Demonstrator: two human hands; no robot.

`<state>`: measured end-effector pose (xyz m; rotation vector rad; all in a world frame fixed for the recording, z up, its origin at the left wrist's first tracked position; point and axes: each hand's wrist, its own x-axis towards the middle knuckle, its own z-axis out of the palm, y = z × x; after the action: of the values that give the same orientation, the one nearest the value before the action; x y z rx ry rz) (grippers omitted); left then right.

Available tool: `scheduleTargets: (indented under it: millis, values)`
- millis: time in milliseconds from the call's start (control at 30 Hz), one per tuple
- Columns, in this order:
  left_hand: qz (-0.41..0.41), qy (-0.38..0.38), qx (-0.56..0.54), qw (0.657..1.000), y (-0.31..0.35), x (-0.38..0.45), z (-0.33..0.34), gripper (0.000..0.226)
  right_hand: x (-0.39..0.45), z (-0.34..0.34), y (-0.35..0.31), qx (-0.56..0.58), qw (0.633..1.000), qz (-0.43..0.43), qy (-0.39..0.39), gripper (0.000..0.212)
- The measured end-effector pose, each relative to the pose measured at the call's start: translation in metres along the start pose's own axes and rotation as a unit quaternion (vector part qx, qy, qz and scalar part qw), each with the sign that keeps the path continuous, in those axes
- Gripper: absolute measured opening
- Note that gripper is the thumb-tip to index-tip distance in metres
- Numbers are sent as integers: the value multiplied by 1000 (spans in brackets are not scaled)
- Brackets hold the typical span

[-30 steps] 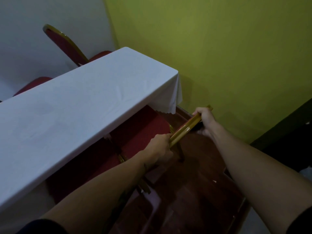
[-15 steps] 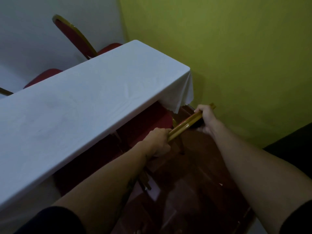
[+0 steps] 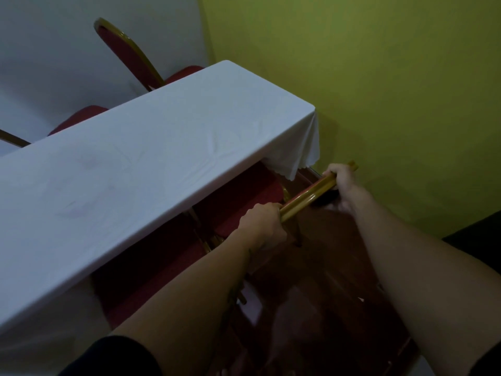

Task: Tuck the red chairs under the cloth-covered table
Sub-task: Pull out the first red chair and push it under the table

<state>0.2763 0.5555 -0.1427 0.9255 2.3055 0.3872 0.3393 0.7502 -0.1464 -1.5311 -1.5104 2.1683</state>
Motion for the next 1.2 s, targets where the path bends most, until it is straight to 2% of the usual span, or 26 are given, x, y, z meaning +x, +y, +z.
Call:
scheduleTargets:
  millis: [133, 167, 333, 500, 633, 733, 800, 967, 1033, 1133, 1200]
  values:
    - [16, -33, -9, 999, -13, -21, -14, 52, -17, 10, 9, 29, 997, -37, 63, 53]
    - [24, -38, -5, 999, -20, -28, -18, 54, -27, 14, 14, 38, 996, -44, 65, 55]
    - [32, -17, -6, 999, -66, -67, -34, 48, -78, 43, 46, 17, 998, -54, 39, 41]
    - [80, -4, -8, 997, -112, -118, -48, 45, -140, 89, 97, -105, 990, -82, 49, 35]
    - [127, -41, -7, 991, -165, -173, -50, 40, -201, 145, 159, -186, 982, -28, 17, 24]
    - [156, -83, 9, 984, -211, -220, -42, 44, -233, 185, 204, -240, 968, -35, 58, 24]
    - [161, -103, 3, 982, -238, -247, -37, 48, -247, 203, 224, -221, 971, -35, 87, 33]
    - [175, -139, -54, 973, -270, -289, -42, 44, -287, 235, 239, -115, 990, -13, 82, 25]
    - [162, -188, -66, 966, -280, -296, -44, 59, -296, 249, 241, -98, 993, 1, 60, 33]
    - [135, -248, 5, 959, -296, -307, -39, 111, -298, 267, 247, -62, 996, 10, 63, 50]
    - [136, -249, 78, 956, -303, -316, -31, 117, -299, 277, 250, -49, 995, 0, 85, 54]
